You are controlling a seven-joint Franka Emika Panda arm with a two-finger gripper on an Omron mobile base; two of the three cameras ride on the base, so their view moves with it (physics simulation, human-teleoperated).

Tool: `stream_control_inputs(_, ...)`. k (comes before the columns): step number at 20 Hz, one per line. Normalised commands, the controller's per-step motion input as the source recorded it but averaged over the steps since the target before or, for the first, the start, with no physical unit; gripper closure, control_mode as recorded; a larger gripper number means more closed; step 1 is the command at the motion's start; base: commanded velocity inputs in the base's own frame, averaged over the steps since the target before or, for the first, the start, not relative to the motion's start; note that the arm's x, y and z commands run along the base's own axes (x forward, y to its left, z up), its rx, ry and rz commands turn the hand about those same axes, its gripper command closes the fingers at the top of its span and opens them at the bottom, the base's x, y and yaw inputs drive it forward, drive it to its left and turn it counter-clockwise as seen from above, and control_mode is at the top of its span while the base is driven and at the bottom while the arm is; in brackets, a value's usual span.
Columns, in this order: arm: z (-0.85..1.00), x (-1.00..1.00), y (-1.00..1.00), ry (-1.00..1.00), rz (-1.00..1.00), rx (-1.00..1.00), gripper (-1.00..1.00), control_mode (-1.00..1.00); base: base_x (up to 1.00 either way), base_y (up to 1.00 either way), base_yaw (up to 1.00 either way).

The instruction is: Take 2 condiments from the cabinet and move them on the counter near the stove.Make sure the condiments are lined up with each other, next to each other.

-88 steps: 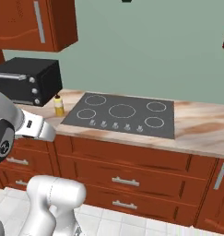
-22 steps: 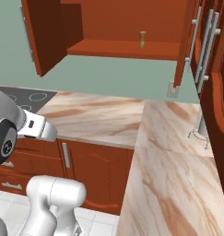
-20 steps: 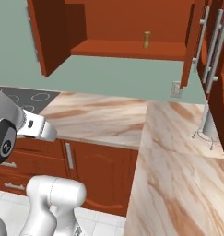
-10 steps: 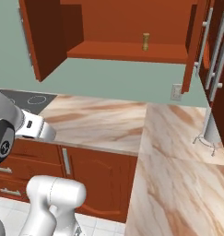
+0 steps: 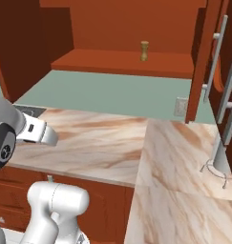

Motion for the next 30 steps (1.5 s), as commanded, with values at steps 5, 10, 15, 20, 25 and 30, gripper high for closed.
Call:
stream_control_inputs(5, 0.0, 0.0, 0.0, 0.0, 0.0, 0.0, -1.0, 1.0, 0.22, -0.58, -0.04)
stream_control_inputs(10, 0.0, 0.0, 0.0, 0.0, 0.0, 0.0, -1.0, 1.0, 0.2, -0.59, -0.03)
stream_control_inputs(15, 0.0, 0.0, 0.0, 0.0, 0.0, 0.0, -1.0, 1.0, 0.65, -0.29, 0.0)
stream_control_inputs(20, 0.0, 0.0, 0.0, 0.0, 0.0, 0.0, -1.0, 1.0, 0.15, -0.13, 0.0)
stream_control_inputs(25, 0.0, 0.0, 0.0, 0.0, 0.0, 0.0, -1.0, 1.0, 0.15, -0.06, 0.0)
stream_control_inputs(30, 0.16, 0.0, -0.28, -0.01, 0.0, 0.0, -1.0, -1.0, 0.0, -0.03, 0.0)
